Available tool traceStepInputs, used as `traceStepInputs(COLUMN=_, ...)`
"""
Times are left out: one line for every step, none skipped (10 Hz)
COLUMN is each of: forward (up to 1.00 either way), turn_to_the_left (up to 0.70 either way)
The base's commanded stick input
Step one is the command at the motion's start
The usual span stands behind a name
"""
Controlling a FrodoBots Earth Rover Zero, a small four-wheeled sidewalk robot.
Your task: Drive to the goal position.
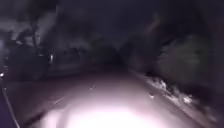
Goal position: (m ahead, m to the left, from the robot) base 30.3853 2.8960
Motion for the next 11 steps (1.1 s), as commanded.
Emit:
traceStepInputs(forward=0.00, turn_to_the_left=0.00)
traceStepInputs(forward=0.00, turn_to_the_left=0.00)
traceStepInputs(forward=0.00, turn_to_the_left=0.00)
traceStepInputs(forward=0.00, turn_to_the_left=0.00)
traceStepInputs(forward=0.00, turn_to_the_left=0.00)
traceStepInputs(forward=0.00, turn_to_the_left=0.00)
traceStepInputs(forward=0.00, turn_to_the_left=0.00)
traceStepInputs(forward=0.06, turn_to_the_left=0.00)
traceStepInputs(forward=0.15, turn_to_the_left=0.00)
traceStepInputs(forward=0.34, turn_to_the_left=0.00)
traceStepInputs(forward=0.50, turn_to_the_left=0.00)
